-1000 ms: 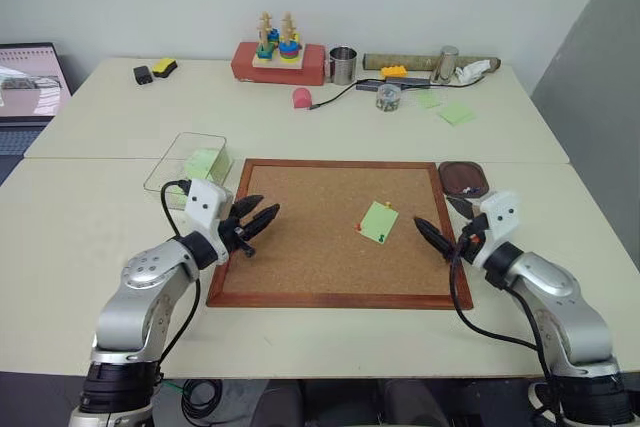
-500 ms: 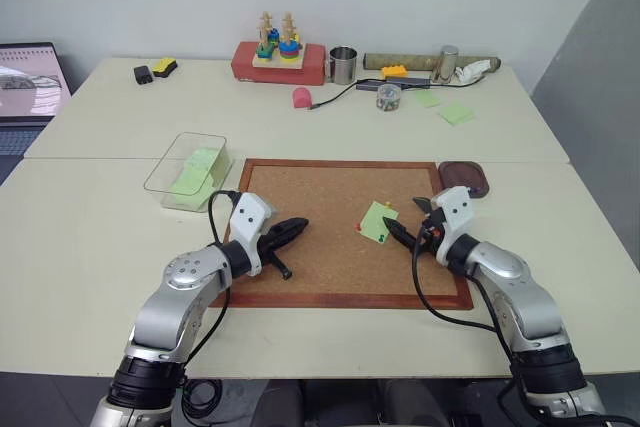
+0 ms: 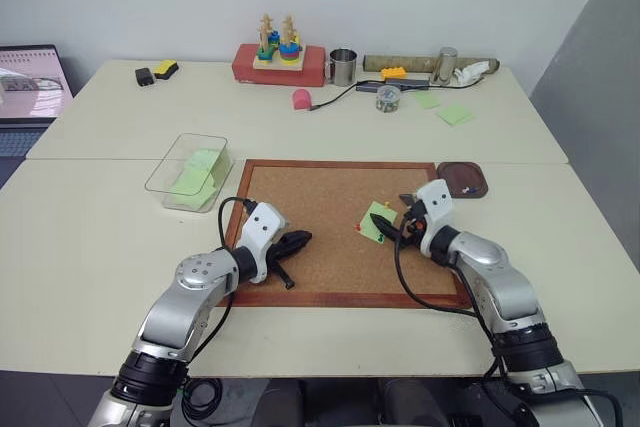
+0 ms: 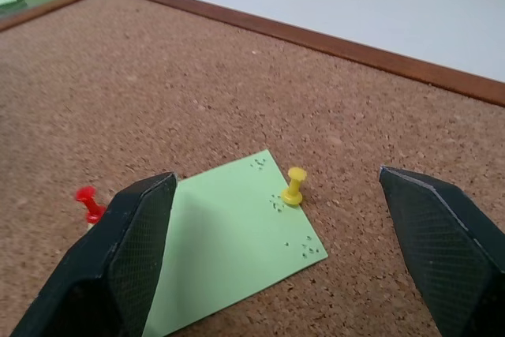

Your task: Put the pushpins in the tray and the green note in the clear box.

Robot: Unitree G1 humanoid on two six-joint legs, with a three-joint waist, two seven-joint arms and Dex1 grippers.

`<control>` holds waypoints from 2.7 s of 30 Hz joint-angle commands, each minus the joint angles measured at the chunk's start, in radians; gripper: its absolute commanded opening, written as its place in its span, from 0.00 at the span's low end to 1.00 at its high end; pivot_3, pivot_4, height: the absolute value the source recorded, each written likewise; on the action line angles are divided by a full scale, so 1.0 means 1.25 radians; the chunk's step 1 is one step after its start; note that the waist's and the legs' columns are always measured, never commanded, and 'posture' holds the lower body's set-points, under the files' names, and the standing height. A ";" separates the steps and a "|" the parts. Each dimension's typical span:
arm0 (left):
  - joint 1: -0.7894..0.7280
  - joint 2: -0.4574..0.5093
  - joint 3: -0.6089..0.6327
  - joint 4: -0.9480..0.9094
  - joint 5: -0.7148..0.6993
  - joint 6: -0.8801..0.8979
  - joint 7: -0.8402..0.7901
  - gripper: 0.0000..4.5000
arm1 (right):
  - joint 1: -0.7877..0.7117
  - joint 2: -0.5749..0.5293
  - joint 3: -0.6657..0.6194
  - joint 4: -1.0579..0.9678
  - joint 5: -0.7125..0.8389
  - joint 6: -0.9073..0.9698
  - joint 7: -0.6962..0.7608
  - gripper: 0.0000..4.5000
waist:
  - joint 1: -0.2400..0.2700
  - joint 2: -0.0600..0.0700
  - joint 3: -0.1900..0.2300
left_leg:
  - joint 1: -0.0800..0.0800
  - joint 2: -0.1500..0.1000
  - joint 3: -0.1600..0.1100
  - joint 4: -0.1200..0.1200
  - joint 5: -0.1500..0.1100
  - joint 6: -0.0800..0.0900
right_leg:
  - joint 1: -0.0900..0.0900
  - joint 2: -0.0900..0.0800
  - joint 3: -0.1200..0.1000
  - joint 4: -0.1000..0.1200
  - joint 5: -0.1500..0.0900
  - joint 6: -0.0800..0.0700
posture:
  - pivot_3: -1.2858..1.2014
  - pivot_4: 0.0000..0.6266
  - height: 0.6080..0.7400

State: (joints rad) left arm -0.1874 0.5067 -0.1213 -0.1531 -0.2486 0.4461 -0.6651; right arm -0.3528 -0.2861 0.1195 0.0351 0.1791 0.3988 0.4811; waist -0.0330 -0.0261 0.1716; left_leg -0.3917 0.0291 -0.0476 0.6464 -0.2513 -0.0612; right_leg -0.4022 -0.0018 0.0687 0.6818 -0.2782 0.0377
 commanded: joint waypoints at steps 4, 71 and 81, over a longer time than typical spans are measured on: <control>0.017 0.007 -0.005 0.013 0.020 0.029 0.009 0.00 | -0.050 0.024 -0.012 0.056 0.000 -0.023 0.005 0.85 | 0.000 0.000 0.000 | 0.000 0.000 0.000 0.000 0.000 0.000 | 0.000 0.000 0.000 0.000 0.000 0.000 | 0.52 0.24 1.00; 0.027 0.011 -0.018 0.012 0.035 0.037 0.000 0.00 | -0.139 -0.024 -0.238 0.103 0.039 -0.064 -0.128 0.01 | -0.001 0.001 0.000 | 0.000 0.000 0.001 0.000 0.000 0.000 | 0.000 0.000 0.000 0.000 0.000 0.000 | 0.52 0.24 1.00; 0.019 0.008 -0.014 0.013 0.033 0.035 -0.006 0.00 | -0.277 -0.085 -0.298 0.411 0.048 -0.075 -0.127 0.01 | -0.003 0.001 0.000 | 0.000 0.000 0.003 -0.001 0.000 0.000 | 0.000 0.000 0.002 0.000 0.000 0.000 | 0.52 0.24 1.00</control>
State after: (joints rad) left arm -0.1818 0.5079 -0.1212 -0.1707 -0.2272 0.4543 -0.6710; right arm -0.6627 -0.3767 -0.2270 0.5070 0.2214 0.3293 0.3056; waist -0.0370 -0.0251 0.1713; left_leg -0.3911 0.0290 -0.0443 0.6454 -0.2512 -0.0609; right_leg -0.4026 -0.0019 0.0712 0.6811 -0.2780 0.0375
